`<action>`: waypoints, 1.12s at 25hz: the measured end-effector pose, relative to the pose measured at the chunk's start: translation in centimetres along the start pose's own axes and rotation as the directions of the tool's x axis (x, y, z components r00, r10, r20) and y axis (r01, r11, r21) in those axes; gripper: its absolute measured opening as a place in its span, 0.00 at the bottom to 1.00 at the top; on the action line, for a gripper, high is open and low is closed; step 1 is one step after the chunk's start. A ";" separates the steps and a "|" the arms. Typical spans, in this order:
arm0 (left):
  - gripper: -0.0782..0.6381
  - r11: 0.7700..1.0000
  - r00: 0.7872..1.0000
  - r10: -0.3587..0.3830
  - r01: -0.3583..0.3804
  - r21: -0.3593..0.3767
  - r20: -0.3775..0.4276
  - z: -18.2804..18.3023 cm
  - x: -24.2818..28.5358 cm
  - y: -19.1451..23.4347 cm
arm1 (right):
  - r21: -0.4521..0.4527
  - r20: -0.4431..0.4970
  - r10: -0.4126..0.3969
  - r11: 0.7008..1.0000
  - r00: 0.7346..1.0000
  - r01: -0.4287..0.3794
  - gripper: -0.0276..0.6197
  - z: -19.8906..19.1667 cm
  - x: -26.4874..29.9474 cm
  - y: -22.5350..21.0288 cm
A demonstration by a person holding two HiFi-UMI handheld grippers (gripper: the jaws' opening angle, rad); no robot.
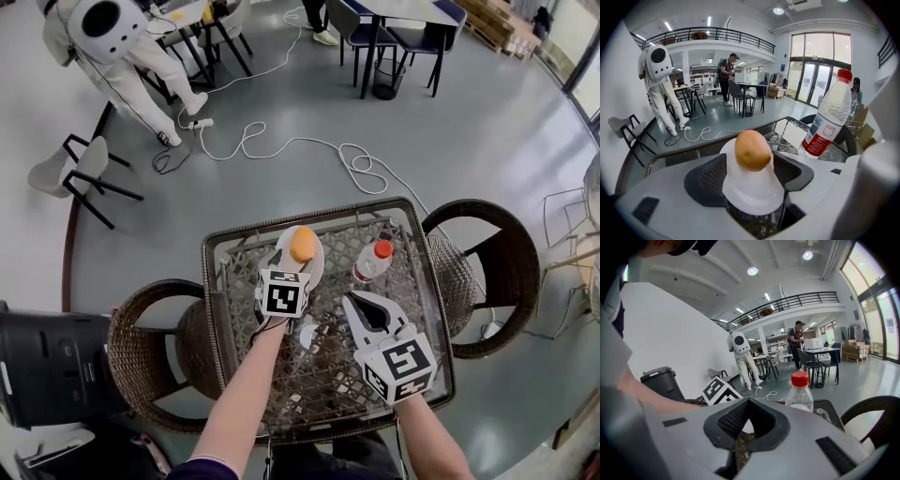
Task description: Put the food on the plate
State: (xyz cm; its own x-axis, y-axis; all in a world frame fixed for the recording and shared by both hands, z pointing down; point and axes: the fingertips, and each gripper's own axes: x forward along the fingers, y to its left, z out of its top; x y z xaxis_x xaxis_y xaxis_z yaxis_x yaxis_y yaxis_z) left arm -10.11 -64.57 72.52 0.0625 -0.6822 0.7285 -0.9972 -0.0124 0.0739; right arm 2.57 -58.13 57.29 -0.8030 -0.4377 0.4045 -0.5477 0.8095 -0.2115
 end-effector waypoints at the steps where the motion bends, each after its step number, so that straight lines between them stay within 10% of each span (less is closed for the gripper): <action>1: 0.53 1.000 1.000 -0.004 0.005 -0.006 0.008 0.0 -0.4 -0.1 | 0.002 0.002 -0.002 1.000 1.000 0.002 0.05 0.1 -0.1 0.0; 9: 0.53 0.997 0.994 -0.075 0.074 0.004 0.085 0.7 -6.4 -2.0 | 0.011 0.029 -0.013 1.000 0.999 0.012 0.05 1.7 -1.1 1.0; 18: 0.23 0.991 0.963 -0.127 0.115 0.065 0.236 3.3 -15.1 -4.1 | 0.017 0.077 -0.018 1.000 0.997 0.017 0.05 3.6 -3.0 3.5; 28: 0.12 0.975 0.910 -0.220 0.206 0.079 0.351 4.4 -24.3 -7.5 | 0.030 0.176 -0.015 1.000 0.984 0.010 0.05 6.5 -6.8 7.1</action>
State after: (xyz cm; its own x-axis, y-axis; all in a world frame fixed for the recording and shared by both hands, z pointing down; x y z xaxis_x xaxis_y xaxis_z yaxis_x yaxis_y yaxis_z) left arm -4.32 -51.16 51.28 0.2621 -0.8748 0.4075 -0.9631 -0.2104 0.1678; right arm 2.61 -51.92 47.27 -0.8236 -0.5116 0.2449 -0.5623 0.7932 -0.2339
